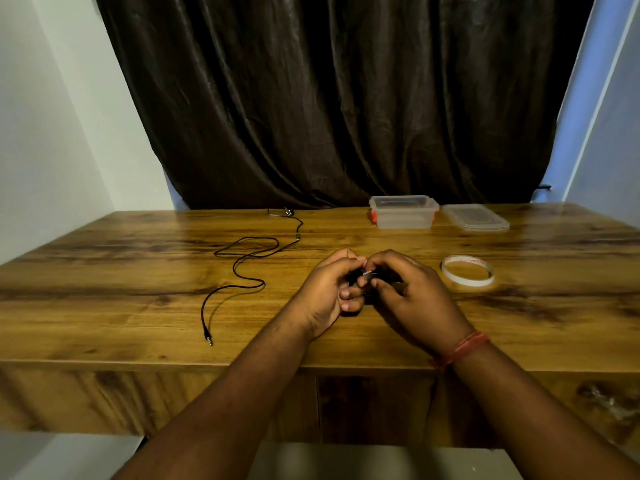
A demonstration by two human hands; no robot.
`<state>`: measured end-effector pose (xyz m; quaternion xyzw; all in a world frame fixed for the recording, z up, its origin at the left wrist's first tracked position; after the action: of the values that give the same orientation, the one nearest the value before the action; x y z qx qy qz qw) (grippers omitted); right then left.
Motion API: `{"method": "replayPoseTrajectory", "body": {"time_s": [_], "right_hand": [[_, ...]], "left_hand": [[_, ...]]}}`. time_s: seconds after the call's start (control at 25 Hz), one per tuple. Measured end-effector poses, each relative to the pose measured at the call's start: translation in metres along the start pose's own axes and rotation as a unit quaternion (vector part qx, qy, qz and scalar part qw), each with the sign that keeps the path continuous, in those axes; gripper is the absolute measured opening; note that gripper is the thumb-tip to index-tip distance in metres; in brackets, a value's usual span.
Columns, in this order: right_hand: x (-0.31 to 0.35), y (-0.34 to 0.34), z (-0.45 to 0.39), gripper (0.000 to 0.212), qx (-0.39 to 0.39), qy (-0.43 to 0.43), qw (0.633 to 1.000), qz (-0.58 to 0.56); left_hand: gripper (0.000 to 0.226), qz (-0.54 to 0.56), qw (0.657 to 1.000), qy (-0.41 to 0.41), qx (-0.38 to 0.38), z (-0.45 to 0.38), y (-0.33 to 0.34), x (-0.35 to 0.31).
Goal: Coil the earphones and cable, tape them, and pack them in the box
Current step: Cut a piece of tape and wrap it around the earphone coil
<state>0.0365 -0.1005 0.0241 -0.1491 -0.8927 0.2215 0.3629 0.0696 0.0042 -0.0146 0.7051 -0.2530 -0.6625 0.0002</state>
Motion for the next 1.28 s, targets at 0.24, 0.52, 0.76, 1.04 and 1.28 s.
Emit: {"method": "replayPoseTrajectory", "body": {"time_s": [0.24, 0.52, 0.76, 1.04, 1.28], "right_hand": [[0.002, -0.006, 0.001, 0.023, -0.022, -0.002, 1.000, 0.004], [0.000, -0.010, 0.001, 0.022, -0.045, 0.014, 0.999, -0.010], [-0.005, -0.010, 0.001, 0.021, -0.047, 0.026, 0.998, -0.018], [-0.003, -0.010, 0.001, 0.021, -0.046, 0.025, 0.998, -0.026], [-0.005, -0.011, 0.001, 0.020, -0.052, 0.033, 0.998, -0.023]], "left_hand": [[0.016, -0.048, 0.999, 0.022, -0.003, 0.000, -0.001, 0.000], [0.022, -0.113, 0.993, 0.037, 0.005, 0.001, 0.002, 0.000], [0.016, -0.106, 0.994, 0.034, 0.005, 0.001, 0.001, -0.001], [0.016, -0.167, 0.985, 0.050, -0.002, 0.005, 0.005, -0.004], [0.011, -0.277, 0.958, 0.067, -0.043, 0.005, 0.002, -0.006]]}}
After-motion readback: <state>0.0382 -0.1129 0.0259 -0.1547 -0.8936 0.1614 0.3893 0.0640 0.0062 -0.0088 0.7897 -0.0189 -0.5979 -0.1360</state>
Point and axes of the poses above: each hand's wrist, its own z-axis away from the middle knuckle, its own y-axis out of the palm, x = y × z, the point moved 9 cm from there along -z, towards the middle knuckle, and after that the axes turned 4 degrees about -z, right-handed, at the moved point
